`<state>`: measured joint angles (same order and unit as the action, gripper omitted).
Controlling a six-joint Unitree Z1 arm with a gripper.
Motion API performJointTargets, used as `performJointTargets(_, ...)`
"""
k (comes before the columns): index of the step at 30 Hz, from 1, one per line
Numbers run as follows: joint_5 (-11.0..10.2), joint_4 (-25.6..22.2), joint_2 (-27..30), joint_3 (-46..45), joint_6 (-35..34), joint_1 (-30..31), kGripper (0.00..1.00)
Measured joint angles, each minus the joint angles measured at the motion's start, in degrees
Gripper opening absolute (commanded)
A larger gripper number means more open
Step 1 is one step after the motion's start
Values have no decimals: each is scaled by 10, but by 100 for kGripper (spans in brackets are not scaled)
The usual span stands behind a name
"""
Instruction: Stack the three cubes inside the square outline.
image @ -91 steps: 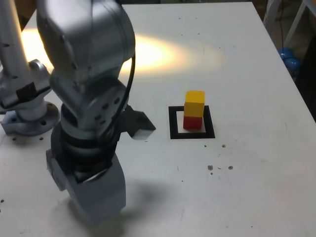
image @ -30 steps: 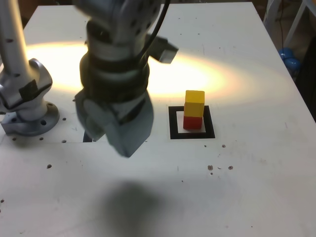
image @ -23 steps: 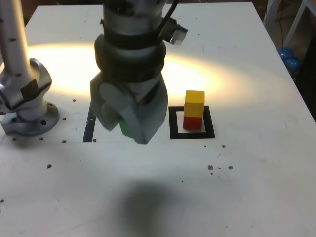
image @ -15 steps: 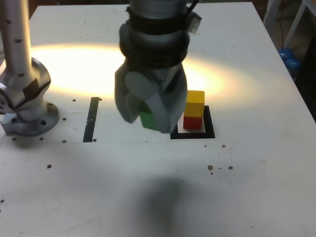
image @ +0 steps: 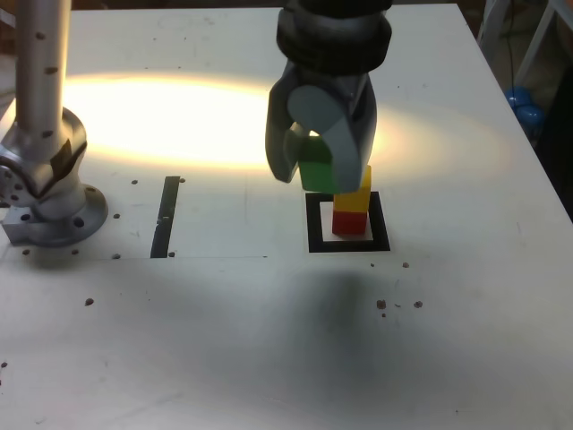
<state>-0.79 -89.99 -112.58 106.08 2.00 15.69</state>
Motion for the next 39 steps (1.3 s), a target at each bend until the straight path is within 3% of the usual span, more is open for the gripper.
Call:
performJointTargets(12, 7, 1, -41, 26, 51, -86, 32)
performJointTargets(28, 21, 4, -78, 46, 65, -100, 32)
performJointTargets(30, 21, 4, -78, 46, 66, -102, 41)
performJointTargets(35, 22, 4, -78, 41, 76, -110, 92)
performJointTargets(36, 22, 4, -78, 40, 79, -112, 97)
performJointTargets(39, 24, 5, -78, 39, 84, -116, 100)
